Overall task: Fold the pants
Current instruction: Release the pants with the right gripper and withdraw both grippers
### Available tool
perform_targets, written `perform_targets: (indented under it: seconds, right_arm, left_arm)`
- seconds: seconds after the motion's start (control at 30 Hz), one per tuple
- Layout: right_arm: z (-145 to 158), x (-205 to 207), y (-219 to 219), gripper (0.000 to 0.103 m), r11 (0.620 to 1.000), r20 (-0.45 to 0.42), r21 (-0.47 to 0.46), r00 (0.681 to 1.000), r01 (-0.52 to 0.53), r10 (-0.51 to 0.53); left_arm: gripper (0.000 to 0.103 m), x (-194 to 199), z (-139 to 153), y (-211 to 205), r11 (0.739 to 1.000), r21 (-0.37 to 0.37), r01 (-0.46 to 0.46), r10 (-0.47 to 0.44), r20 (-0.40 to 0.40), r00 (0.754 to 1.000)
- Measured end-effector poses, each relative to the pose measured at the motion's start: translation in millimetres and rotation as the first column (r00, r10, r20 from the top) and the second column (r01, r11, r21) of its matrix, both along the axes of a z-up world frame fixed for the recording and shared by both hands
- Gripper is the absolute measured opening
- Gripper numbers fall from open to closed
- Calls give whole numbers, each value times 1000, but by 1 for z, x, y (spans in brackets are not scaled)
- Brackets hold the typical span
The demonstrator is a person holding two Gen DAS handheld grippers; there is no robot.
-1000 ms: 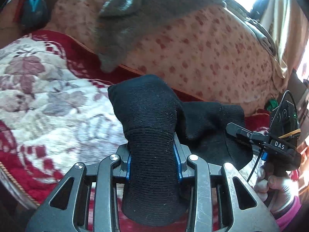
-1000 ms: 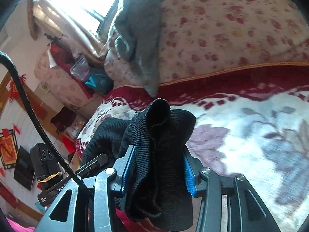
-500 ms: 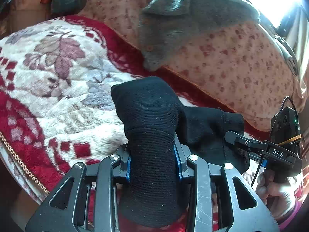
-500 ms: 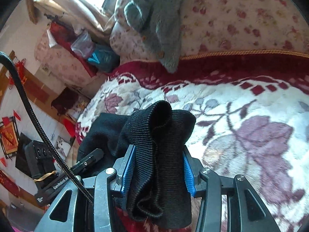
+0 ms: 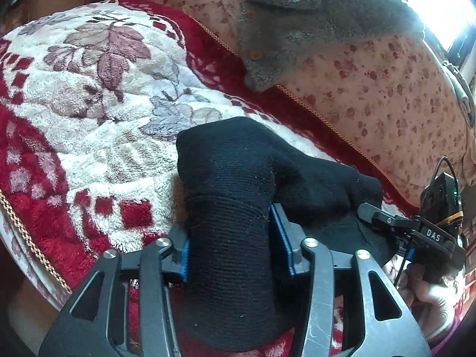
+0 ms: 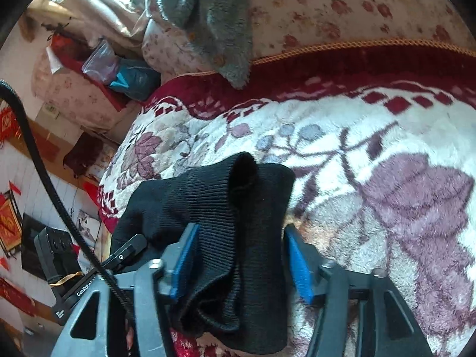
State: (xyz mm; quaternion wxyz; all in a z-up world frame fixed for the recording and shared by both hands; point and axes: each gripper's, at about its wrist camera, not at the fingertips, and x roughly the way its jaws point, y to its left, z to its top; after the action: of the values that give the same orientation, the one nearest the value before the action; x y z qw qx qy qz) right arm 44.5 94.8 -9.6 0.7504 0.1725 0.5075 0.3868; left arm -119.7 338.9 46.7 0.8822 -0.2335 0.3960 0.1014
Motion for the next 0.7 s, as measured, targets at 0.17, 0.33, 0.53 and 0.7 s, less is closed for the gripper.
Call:
perform_targets:
  seconds: [0.17,0.33,0.53,0.7]
  right_arm:
    - [3,-4,-4,59,1000,-4,-1,1000,6,-6]
    - [15,-12,-7,59,1000,23,-25,1000,14,-13]
    - [40,-24,-15,59,1000,86,-19,996,25,-23]
    - [66,-41,-11,59,999,180,-45,984,8,0]
  left_arm:
    - [65,-1,-4,6,999,-22,-33,33,-17,999]
    - [68,-4,-4,11,997,-49,-61,59,-43,997]
    - [68,-15,16,-3,991,85,-102,106,-39,994]
    - [68,-24,37,-19,976,184,-116,118,0,993]
